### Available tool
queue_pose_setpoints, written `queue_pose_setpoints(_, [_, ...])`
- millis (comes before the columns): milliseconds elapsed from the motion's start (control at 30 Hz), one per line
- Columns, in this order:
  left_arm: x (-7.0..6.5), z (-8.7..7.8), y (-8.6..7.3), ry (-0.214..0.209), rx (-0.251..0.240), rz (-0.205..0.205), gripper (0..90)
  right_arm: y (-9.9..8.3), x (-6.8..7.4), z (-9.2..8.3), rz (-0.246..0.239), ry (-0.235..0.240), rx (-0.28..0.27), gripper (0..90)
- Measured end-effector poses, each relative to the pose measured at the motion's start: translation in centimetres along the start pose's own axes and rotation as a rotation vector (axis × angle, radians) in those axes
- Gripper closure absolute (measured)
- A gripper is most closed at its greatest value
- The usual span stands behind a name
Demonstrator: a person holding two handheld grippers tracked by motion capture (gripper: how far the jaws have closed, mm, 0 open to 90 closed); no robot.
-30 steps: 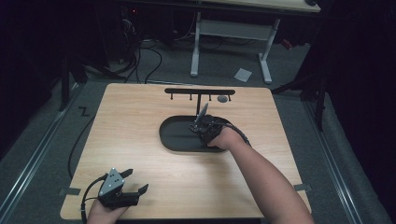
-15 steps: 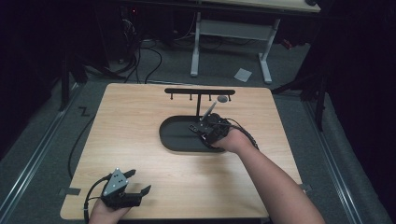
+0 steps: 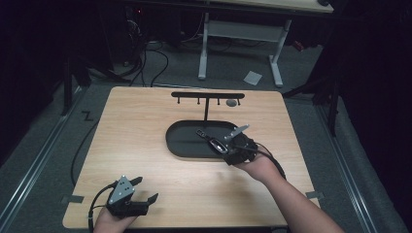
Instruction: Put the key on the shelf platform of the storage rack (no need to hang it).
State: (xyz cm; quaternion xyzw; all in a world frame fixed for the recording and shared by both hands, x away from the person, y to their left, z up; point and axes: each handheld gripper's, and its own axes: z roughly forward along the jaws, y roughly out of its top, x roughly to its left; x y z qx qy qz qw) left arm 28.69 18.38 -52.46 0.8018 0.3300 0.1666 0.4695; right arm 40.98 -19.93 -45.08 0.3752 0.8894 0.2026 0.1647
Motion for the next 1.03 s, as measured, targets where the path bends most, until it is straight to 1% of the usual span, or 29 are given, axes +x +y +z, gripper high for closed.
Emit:
queue_pose_setpoints(33, [0.0,0.0,0.0,0.000,0.003,0.000,17.9,-0.8,0.3,-0.1,-0.011,-0.002,-0.025,35.8])
queue_pose_setpoints(67, [0.0,0.0,0.0,0.000,0.006,0.002,17.9,-1.4,0.7,-0.3,-0.010,-0.007,-0.043,35.9])
queue_pose_setpoints(133, [-0.1,0.0,0.0,0.000,0.005,0.002,17.8,-2.5,1.2,-0.4,-0.008,-0.003,-0.081,35.9])
queue_pose_setpoints(167, [-0.1,0.0,0.0,0.000,0.006,0.004,17.9,-3.3,1.5,-0.5,0.000,-0.003,-0.108,35.8])
queue_pose_setpoints(267, [-0.1,0.1,0.0,0.001,0.007,0.006,17.9,-5.2,2.3,-0.6,-0.001,-0.026,-0.162,35.8])
queue_pose_setpoints(300, [-0.2,0.1,0.0,0.000,0.008,0.006,17.9,-6.0,2.7,-0.6,0.000,-0.041,-0.185,35.9])
queue_pose_setpoints(367, [-0.2,0.1,-0.1,-0.001,0.012,0.009,17.9,-7.4,3.2,-0.5,0.031,-0.046,-0.234,35.9])
queue_pose_setpoints(433, [-0.2,0.2,-0.1,-0.003,0.014,0.011,17.9,-9.1,3.6,-0.3,0.093,-0.038,-0.283,35.8])
queue_pose_setpoints(500, [-0.3,0.2,-0.1,-0.003,0.014,0.014,17.9,-10.2,3.9,-0.1,0.130,-0.039,-0.314,35.8])
queue_pose_setpoints(533, [-0.3,0.2,0.0,-0.003,0.014,0.017,17.9,-10.8,4.2,-0.1,0.146,-0.048,-0.335,35.8])
queue_pose_setpoints(600, [-0.4,0.3,0.0,-0.006,0.014,0.016,17.9,-12.2,4.8,0.1,0.176,-0.075,-0.393,35.9])
queue_pose_setpoints(633, [-0.5,0.3,0.0,-0.007,0.012,0.018,17.8,-12.7,5.0,0.2,0.187,-0.075,-0.399,35.9])
queue_pose_setpoints(667, [-0.5,0.3,0.1,-0.009,0.012,0.021,17.9,-12.8,4.9,0.1,0.188,-0.060,-0.391,35.3])
queue_pose_setpoints(700, [-0.6,0.4,0.1,-0.013,0.011,0.022,17.8,-12.8,4.8,-0.1,0.176,-0.055,-0.393,34.1])
queue_pose_setpoints(767, [-0.7,0.4,0.1,-0.017,0.013,0.031,17.8,-12.9,4.5,-0.2,0.168,-0.082,-0.399,34.2])
queue_pose_setpoints(833, [-0.7,0.5,0.1,-0.019,0.015,0.030,17.8,-13.1,4.2,0.2,0.194,-0.064,-0.390,34.2])
queue_pose_setpoints(867, [-0.7,0.5,0.1,-0.020,0.016,0.029,17.8,-13.2,4.1,0.3,0.200,-0.054,-0.388,34.2])
queue_pose_setpoints(900, [-0.8,0.6,0.1,-0.019,0.016,0.030,17.9,-13.2,4.1,0.4,0.203,-0.046,-0.388,34.2])
queue_pose_setpoints(1033, [-0.8,0.6,0.1,-0.021,0.019,0.032,17.8,-13.2,4.1,0.5,0.193,-0.051,-0.386,34.0])
